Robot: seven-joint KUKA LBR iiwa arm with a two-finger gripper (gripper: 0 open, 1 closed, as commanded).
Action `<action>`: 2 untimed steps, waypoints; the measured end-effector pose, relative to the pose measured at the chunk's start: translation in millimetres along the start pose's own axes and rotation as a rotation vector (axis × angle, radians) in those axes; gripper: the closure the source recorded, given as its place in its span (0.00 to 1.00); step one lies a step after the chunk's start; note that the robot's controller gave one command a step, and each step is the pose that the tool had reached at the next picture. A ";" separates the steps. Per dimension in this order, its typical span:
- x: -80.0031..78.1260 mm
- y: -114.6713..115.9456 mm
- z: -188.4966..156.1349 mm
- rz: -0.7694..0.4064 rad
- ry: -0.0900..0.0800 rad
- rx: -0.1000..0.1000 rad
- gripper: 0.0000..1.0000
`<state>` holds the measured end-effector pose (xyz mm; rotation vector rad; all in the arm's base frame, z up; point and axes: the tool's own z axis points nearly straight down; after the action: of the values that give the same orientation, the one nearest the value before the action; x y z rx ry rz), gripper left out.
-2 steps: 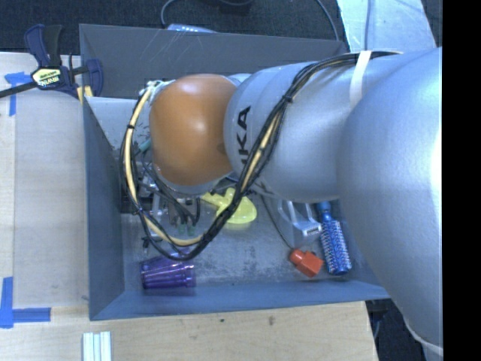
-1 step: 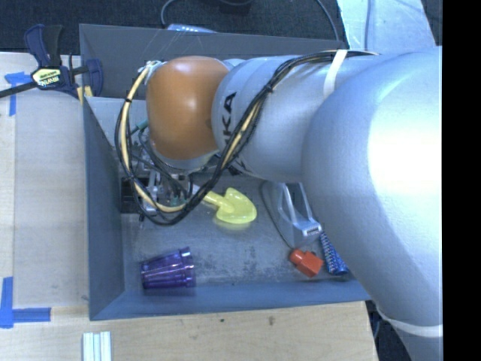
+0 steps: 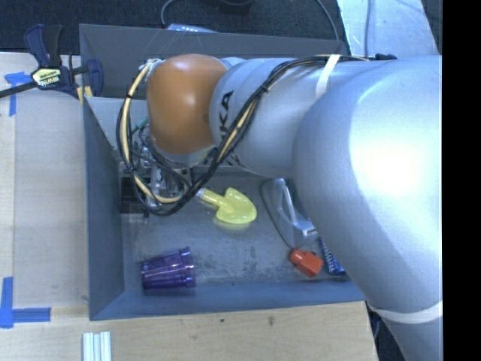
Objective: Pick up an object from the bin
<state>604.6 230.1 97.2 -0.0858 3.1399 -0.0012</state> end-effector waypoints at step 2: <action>-0.1 -3.0 25.2 -0.415 -0.012 -0.004 1.00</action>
Offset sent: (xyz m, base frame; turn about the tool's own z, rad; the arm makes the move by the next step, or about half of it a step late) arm 0.0000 0.0000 0.0000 0.0000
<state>604.9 227.1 71.9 -0.7282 3.0433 0.0048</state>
